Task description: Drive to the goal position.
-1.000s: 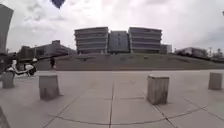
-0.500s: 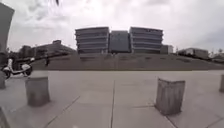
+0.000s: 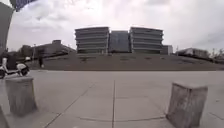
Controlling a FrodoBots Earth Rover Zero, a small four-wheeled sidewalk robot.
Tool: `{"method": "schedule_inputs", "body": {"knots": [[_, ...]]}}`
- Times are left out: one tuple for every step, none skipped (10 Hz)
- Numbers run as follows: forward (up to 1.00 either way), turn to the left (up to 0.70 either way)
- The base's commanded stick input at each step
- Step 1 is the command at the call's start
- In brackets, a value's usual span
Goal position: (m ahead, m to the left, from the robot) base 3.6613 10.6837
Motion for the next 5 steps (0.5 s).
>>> {"method": "schedule_inputs", "body": {"knots": [[0.70,0.14],[0.70,0.14],[0.70,0.14],[0.70,0.14],[0.70,0.14]]}}
